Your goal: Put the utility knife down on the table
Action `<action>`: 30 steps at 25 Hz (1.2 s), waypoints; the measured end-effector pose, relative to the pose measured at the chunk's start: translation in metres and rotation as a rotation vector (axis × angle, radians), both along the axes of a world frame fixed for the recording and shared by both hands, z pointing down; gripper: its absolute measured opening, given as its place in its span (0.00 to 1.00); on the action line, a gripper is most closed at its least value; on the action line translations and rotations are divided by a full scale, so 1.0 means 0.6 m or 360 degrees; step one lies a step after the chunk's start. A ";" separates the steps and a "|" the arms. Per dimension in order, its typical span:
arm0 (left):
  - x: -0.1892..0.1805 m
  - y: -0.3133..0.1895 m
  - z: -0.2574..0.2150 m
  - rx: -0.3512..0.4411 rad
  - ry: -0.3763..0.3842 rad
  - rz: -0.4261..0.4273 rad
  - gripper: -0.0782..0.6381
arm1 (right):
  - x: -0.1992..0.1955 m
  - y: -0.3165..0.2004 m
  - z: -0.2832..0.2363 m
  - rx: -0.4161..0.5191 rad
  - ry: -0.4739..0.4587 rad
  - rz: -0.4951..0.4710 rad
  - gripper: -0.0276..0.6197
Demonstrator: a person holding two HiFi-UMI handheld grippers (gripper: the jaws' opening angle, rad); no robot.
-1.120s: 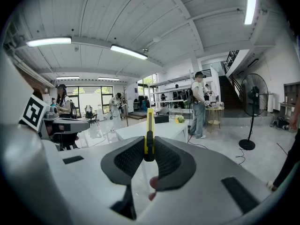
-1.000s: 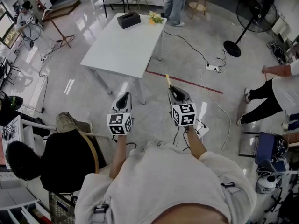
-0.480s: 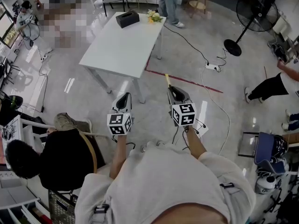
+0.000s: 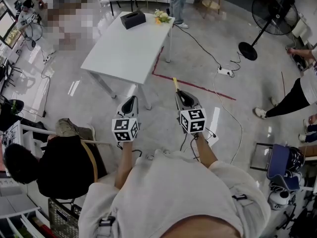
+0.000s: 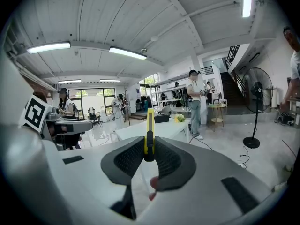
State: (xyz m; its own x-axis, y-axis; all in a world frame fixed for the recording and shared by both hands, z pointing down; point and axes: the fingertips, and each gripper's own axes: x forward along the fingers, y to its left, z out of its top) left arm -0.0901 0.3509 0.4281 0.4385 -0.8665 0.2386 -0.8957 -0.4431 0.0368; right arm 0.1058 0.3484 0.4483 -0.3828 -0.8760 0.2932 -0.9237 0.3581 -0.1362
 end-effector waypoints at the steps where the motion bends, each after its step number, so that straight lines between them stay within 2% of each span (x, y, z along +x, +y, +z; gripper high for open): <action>1: 0.007 -0.002 0.000 0.0004 -0.0003 0.0002 0.14 | 0.005 -0.002 0.000 0.0002 0.0001 -0.0006 0.17; 8: 0.042 -0.011 0.012 -0.0016 -0.0008 0.0004 0.14 | 0.024 -0.019 0.010 -0.0009 0.0001 -0.0038 0.17; 18: 0.047 -0.065 0.031 -0.0021 0.0013 0.0020 0.14 | 0.030 -0.063 0.025 -0.0020 0.0024 -0.0022 0.17; 23: 0.053 -0.124 0.046 -0.0031 0.0038 0.0058 0.14 | 0.036 -0.111 0.034 -0.0021 0.0055 0.0007 0.17; 30: 0.059 -0.246 0.052 -0.0037 0.0066 0.0130 0.14 | 0.044 -0.220 0.035 -0.0034 0.0093 0.0080 0.17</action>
